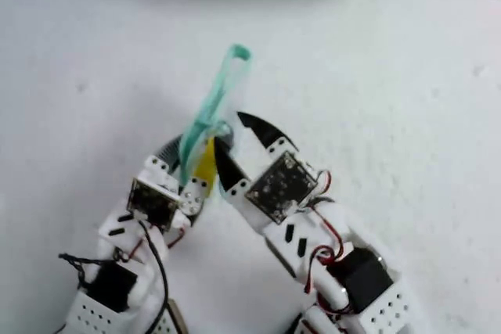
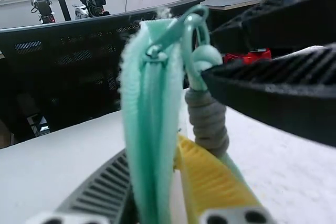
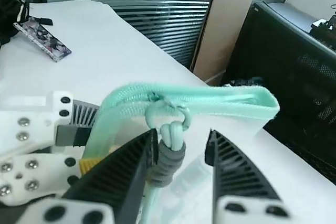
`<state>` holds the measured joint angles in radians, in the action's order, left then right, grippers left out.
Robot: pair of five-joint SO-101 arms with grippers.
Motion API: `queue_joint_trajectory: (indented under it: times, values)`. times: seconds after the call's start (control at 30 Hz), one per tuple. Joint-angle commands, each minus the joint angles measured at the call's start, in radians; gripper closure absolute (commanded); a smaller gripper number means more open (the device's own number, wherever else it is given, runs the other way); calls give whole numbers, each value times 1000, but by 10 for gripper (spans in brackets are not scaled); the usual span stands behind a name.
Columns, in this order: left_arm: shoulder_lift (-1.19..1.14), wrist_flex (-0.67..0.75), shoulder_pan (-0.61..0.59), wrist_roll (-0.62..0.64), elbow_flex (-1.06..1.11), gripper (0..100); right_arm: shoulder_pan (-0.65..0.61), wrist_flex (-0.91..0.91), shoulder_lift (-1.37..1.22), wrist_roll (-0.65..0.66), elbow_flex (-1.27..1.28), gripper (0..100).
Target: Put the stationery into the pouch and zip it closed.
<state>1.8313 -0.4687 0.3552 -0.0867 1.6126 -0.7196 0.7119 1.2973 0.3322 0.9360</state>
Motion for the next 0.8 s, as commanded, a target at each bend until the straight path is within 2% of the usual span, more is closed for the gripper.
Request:
queue_joint_trajectory:
  times: [0.0, 0.4, 0.57, 0.7, 0.77]
  values:
    - [-4, -18, -5, -12, -3, 915, -13, -21, -5, -8, -12, 857]
    - [-4, -18, -5, -8, -8, 912, -12, -85, -16, -8, 28, 861]
    - [-4, -20, -5, -8, -8, 862, -13, -88, -61, -8, 25, 861]
    - [-4, -20, -5, -8, -8, 861, -13, -117, -119, -8, 21, 862]
    - [-4, -34, -5, -8, -9, 861, -13, -117, -122, -8, 11, 912]
